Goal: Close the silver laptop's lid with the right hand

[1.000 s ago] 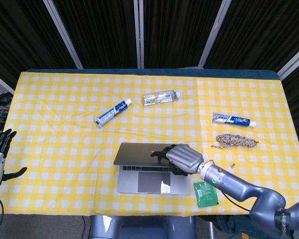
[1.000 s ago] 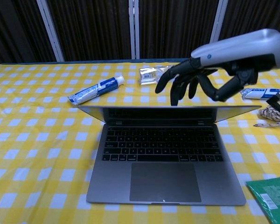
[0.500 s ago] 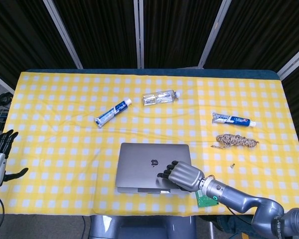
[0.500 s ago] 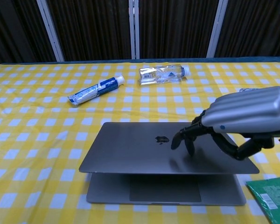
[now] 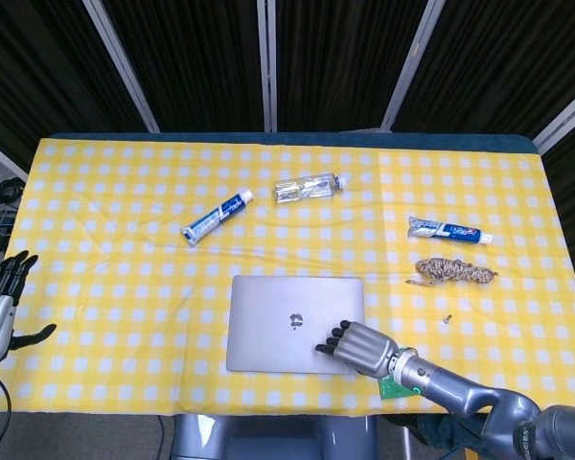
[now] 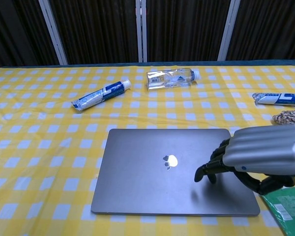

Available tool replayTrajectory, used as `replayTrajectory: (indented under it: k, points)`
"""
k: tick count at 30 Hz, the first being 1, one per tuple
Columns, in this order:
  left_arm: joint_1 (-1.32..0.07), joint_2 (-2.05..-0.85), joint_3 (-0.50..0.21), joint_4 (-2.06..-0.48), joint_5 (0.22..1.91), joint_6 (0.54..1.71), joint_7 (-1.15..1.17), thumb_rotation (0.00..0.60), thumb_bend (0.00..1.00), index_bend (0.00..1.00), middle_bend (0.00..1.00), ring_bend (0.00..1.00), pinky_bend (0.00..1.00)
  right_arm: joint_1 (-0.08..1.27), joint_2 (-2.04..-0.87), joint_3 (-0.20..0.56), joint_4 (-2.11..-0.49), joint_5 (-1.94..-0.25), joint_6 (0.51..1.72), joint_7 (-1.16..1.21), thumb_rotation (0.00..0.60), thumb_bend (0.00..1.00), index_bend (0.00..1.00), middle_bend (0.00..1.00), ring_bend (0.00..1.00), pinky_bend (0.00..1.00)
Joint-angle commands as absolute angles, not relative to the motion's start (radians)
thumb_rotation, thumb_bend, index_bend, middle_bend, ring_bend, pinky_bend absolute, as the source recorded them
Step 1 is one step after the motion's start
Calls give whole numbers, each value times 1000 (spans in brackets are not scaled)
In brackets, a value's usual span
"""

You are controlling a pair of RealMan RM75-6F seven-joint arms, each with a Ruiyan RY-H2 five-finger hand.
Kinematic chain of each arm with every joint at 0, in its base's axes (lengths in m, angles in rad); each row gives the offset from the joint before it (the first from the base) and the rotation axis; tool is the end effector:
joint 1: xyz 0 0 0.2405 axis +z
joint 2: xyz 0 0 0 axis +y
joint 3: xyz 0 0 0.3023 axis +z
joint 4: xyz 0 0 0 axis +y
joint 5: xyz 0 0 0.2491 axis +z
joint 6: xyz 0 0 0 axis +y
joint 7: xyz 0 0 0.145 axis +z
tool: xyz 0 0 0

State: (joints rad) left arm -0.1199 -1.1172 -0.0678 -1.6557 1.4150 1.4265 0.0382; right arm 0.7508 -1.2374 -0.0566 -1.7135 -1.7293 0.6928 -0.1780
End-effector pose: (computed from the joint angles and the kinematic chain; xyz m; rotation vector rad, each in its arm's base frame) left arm -0.3634 0.2047 0.1384 -1.3587 -0.9549 -0.8736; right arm -0.2009 -0.2848 -0.0218 2.5945 -0.5702 0.6623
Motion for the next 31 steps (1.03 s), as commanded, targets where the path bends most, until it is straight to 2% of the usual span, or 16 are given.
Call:
replayTrajectory:
  k: [1,4,6,7,8,9,10,11,12,13,18,22,31]
  points:
    - [-120,-1117,-69,-1655,1413,1426,36,600,0,0,0,0,0,727,-1191,-41,-1737,-1769,806,-186,600,1000,181,276,243,277]
    - [-120,-1116,-69,-1655,1412,1424,34,600,0,0,0,0,0,706,-1130,-32,-1753,-1812,901,-199,600,1000,149,248,222,266]
    - [-120,-1116,-68,-1655,1413,1425,33,600,0,0,0,0,0,680,-1078,-26,-1766,-1834,978,-211,600,949,123,218,200,207]
    - [-120,-1116,-68,-1655,1414,1425,33,600,0,0,0,0,0,667,-1060,-22,-1768,-1838,1011,-218,600,823,104,192,177,133]
    - [-119,-1116,-68,-1655,1415,1427,33,600,0,0,0,0,0,644,-1040,-17,-1768,-1840,1059,-231,600,608,76,157,143,64]
    - [-119,-1115,-67,-1656,1416,1429,34,600,0,0,0,0,0,626,-1029,-12,-1764,-1839,1094,-242,600,442,54,127,112,29]
    - [-118,-1115,-68,-1657,1418,1432,34,600,0,0,0,0,0,606,-1021,-7,-1760,-1832,1129,-254,600,221,26,76,63,1]
    - [-116,-1116,-67,-1658,1421,1438,36,600,0,0,0,0,0,572,-1015,-1,-1751,-1817,1181,-272,600,78,7,34,25,0]
    - [-115,-1116,-67,-1659,1424,1441,36,600,0,0,0,0,0,550,-1013,0,-1746,-1804,1211,-280,600,29,1,14,8,0]
    - [-114,-1116,-67,-1660,1427,1445,38,600,0,0,0,0,0,527,-1010,-1,-1740,-1790,1237,-283,600,1,0,0,0,0]
    - [-106,-1113,-60,-1671,1450,1469,45,600,0,0,0,0,0,422,-1010,-18,-1701,-1724,1350,-237,600,0,0,0,0,0]
    - [-95,-1108,-54,-1684,1474,1495,44,600,0,0,0,0,0,323,-1061,-25,-1646,-1660,1459,-165,600,0,0,0,0,0]
    - [-81,-1100,-40,-1702,1508,1521,37,600,0,0,0,0,0,210,-1173,-20,-1526,-1582,1564,-56,600,0,0,0,0,0]
